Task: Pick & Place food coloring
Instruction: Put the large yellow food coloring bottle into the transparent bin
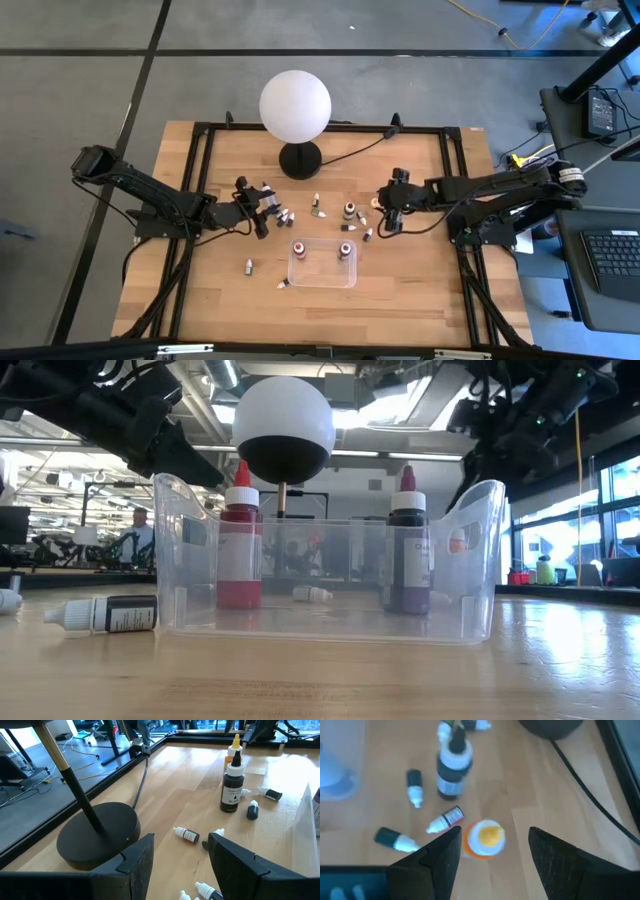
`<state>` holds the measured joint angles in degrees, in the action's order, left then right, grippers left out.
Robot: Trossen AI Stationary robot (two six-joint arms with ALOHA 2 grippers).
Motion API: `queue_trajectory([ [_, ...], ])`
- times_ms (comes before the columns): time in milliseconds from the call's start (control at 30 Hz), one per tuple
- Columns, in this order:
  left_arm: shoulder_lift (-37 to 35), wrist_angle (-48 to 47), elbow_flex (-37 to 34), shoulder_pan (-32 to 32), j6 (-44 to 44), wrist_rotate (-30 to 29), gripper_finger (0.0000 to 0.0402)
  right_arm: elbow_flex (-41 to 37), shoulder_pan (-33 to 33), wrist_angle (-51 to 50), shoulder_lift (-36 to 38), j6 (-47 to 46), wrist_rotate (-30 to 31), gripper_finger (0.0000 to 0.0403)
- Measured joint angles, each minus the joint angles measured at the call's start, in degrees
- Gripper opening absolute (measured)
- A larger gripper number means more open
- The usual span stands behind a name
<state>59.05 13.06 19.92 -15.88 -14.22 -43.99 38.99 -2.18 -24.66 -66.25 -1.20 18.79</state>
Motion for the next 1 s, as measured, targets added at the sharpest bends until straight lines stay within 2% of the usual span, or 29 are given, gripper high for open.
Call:
queue_trajectory([
  [200, 0.0, 0.0, 0.0, 0.0, 0.0, 0.0, 0.0182, 0.0, 1.8, 0.5, 0.0, -0.1, 0.9, 0.0234],
  [367, 0.0, 0.0, 0.0, 0.0, 0.0, 0.0, 0.0182, 0.0, 3.1, 0.9, -0.8, -0.7, -3.7, 0.0234],
  [733, 0.0, 0.0, 0.0, 0.0, 0.0, 0.1, 0.0182, 0.0, 3.6, 1.2, -5.9, -1.4, -3.9, 0.0234],
  [1000, 0.0, 0.0, 0.0, 0.0, 0.0, 0.1, 0.0182, 0.1, 3.6, 1.4, -6.2, -1.3, -4.1, 0.0187],
])
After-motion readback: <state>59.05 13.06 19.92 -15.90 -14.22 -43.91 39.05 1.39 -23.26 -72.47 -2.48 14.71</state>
